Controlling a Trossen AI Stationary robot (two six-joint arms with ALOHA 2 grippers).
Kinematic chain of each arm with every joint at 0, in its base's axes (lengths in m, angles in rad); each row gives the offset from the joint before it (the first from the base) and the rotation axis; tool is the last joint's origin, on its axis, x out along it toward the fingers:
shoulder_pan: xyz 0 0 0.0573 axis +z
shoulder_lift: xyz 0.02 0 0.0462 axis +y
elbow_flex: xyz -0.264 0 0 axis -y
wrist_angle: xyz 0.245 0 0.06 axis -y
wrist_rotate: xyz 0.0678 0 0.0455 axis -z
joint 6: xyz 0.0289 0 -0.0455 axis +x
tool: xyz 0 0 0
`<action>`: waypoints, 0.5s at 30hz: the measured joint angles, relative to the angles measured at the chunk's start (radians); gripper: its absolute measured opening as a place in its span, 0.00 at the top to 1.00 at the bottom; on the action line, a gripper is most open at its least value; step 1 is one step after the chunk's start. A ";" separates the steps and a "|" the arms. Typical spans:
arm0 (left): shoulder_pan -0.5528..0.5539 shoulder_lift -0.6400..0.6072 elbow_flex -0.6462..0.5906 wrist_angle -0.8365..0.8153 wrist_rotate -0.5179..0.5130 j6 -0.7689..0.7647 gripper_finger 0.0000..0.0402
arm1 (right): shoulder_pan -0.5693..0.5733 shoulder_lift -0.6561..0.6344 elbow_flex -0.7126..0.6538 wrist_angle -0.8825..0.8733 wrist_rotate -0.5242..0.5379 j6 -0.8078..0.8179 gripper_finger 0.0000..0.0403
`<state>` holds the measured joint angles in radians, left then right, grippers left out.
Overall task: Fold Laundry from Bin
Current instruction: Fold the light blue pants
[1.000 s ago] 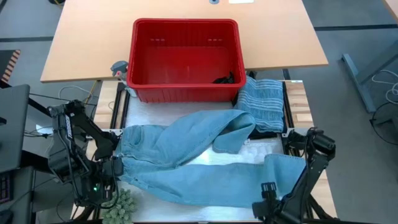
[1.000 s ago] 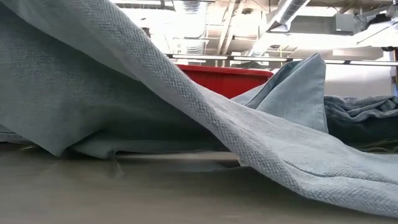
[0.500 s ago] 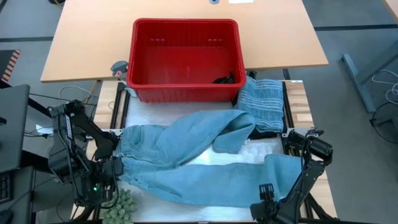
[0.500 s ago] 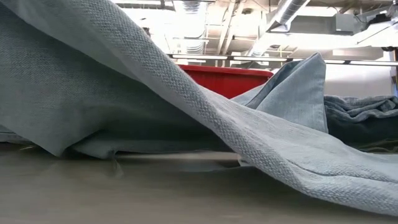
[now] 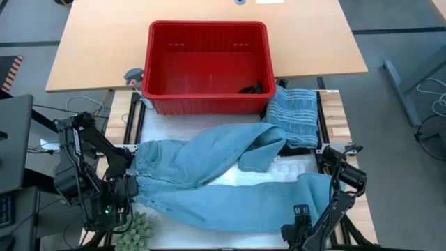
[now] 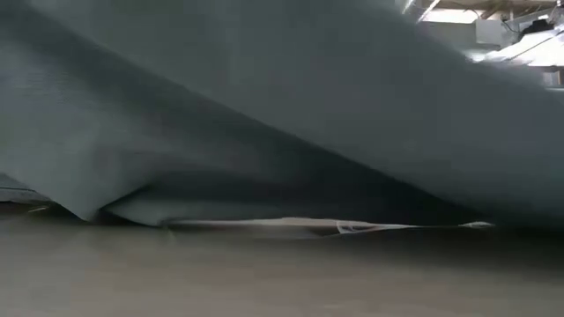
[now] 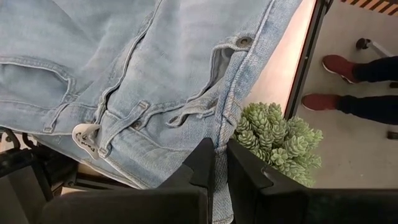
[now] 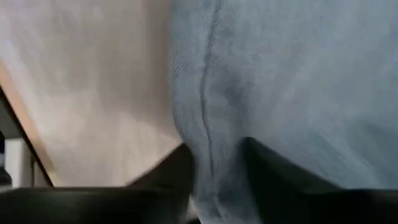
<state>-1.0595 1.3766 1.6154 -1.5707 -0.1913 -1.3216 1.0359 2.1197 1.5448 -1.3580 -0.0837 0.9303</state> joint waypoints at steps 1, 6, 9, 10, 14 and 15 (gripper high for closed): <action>0.000 0.000 0.000 0.000 0.000 0.000 0.96 | 0.000 -0.004 0.000 -0.009 -0.010 0.009 0.67; 0.000 0.000 -0.002 0.001 -0.077 -0.028 0.97 | 0.000 -0.067 0.000 -0.007 -0.020 0.080 0.93; 0.007 -0.001 -0.045 0.002 -0.090 -0.038 0.97 | 0.000 -0.096 0.000 -0.019 -0.019 0.157 0.93; 0.013 0.002 -0.069 0.005 -0.068 -0.044 0.97 | 0.000 -0.105 0.000 -0.018 -0.019 0.176 0.93; 0.023 0.039 -0.189 0.066 0.116 -0.033 0.97 | 0.018 -0.117 0.000 -0.021 -0.020 0.246 0.93; 0.022 0.053 -0.218 0.089 0.170 -0.010 0.97 | 0.026 -0.117 0.000 -0.020 -0.020 0.259 0.93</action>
<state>-1.0372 1.4296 1.3975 -1.4816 -0.0208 -1.3316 1.0614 2.0029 1.5452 -1.3783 -0.1036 1.1893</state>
